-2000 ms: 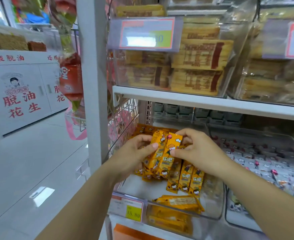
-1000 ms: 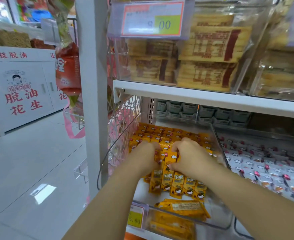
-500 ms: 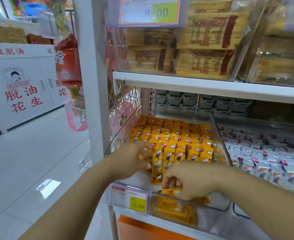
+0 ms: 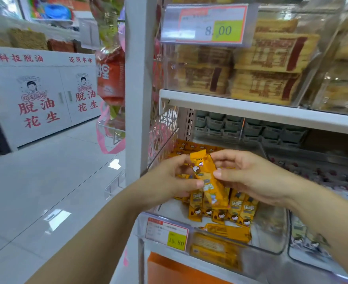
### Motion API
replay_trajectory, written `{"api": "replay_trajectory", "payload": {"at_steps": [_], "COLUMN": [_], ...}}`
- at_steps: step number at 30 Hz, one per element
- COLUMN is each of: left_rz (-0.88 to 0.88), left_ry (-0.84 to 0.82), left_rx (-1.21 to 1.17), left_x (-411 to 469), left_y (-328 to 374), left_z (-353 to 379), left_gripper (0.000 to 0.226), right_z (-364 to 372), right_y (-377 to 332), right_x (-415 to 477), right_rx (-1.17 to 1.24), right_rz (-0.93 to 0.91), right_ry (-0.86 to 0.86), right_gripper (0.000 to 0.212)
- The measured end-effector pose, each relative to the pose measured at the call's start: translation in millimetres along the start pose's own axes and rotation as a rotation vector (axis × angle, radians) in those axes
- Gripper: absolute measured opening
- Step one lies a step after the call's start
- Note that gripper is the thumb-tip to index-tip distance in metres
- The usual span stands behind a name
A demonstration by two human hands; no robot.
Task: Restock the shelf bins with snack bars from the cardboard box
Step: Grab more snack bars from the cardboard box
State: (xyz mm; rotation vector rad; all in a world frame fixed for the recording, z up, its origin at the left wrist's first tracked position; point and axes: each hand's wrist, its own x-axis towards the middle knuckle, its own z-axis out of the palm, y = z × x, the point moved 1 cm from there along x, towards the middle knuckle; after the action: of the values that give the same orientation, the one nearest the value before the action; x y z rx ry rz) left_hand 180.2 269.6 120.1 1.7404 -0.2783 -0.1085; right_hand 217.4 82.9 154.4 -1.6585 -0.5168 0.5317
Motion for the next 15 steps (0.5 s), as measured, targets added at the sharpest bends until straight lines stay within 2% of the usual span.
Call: {"api": "replay_trajectory", "payload": {"at_steps": [2,6,8,10,12,15], "left_rz": [0.024,0.062,0.086,0.116,0.137,0.111], "left_ry": [0.011,0.035,0.05,0.1,0.157,0.199], "left_rx": [0.004,0.061,0.143,0.178,0.131,0.072], "left_x": [-2,-6,-8,-10,-12,-13], "left_y": [0,3,5,6,8,7], "left_z": [0,-9,-11,-12,-12,-14], "left_gripper": [0.042,0.037,0.035,0.033,0.034,0.045], "right_z": [1,8,17,26,27,21], "right_y": [-4,-16,-20,-22,-21,-14], "right_x": [1,1,4,8,11,9], "right_rx": [-0.061,-0.308,-0.483,-0.579,-0.489,-0.223], "right_rz": [-0.023,-0.127,-0.224,-0.325,-0.378,-0.308], "right_ry": [0.031,0.062,0.124,0.184,0.285,0.427], "right_gripper": [0.031,0.061,0.054,0.036,0.026,0.024]}}
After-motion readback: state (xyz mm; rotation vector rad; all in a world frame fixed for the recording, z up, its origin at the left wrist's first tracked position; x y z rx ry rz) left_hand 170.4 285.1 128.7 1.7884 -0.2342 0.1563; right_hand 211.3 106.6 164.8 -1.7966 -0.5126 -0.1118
